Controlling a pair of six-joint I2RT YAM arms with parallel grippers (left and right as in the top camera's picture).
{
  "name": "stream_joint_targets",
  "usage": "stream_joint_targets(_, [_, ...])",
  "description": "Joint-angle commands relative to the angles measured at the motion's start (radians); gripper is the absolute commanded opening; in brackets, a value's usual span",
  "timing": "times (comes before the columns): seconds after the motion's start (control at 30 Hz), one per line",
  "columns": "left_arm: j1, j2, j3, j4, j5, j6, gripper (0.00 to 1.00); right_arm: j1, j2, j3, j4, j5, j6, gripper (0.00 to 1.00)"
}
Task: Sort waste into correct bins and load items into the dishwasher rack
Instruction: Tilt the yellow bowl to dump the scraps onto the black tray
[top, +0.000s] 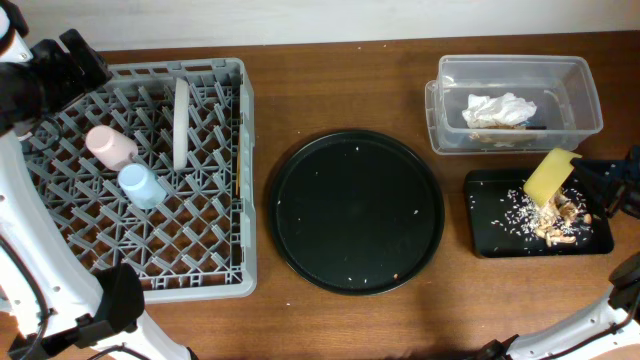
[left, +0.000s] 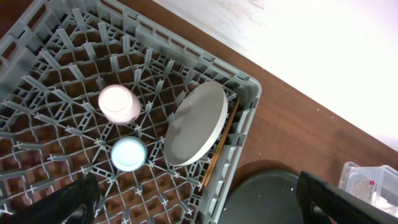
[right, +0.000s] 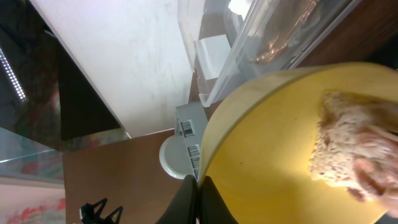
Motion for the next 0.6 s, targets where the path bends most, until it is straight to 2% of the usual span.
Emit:
stream_joint_targets(0.0, [0.003, -0.019, 0.011, -0.001, -0.007, -0.01, 0.99, -0.015, 0.022, -0.006, -0.021, -0.024, 0.077, 0.04])
stream_joint_targets(0.1, [0.003, -0.019, 0.011, -0.001, -0.007, -0.01, 0.99, -0.019, 0.023, -0.009, 0.0, -0.017, 0.083, 0.04])
stream_joint_targets(0.17, [0.003, -0.019, 0.011, -0.001, -0.007, -0.01, 0.99, -0.021, 0.034, -0.009, 0.037, 0.041, 0.181, 0.04])
stream_joint_targets(0.23, [0.003, -0.019, 0.011, -0.001, -0.007, -0.01, 0.99, -0.021, 0.039, -0.01, -0.002, 0.035, 0.185, 0.04])
stream_joint_targets(0.3, [0.003, -0.019, 0.011, -0.001, -0.007, -0.009, 0.99, -0.02, 0.039, -0.01, -0.01, 0.007, 0.127, 0.04])
stream_joint_targets(0.43, [0.003, -0.019, 0.011, -0.001, -0.007, -0.01, 0.99, -0.021, 0.053, -0.01, 0.031, 0.074, 0.201, 0.04])
stream_joint_targets(0.47, [0.003, -0.019, 0.011, -0.001, -0.007, -0.01, 0.99, -0.021, 0.053, -0.01, -0.005, 0.048, 0.182, 0.04])
stream_joint_targets(0.53, [0.003, -0.019, 0.011, -0.001, -0.007, -0.01, 0.99, -0.02, 0.053, -0.01, -0.05, -0.047, 0.049, 0.04])
stream_joint_targets(0.57, [0.003, -0.019, 0.011, -0.001, -0.007, -0.01, 0.99, -0.02, 0.053, -0.01, -0.031, -0.048, 0.04, 0.04])
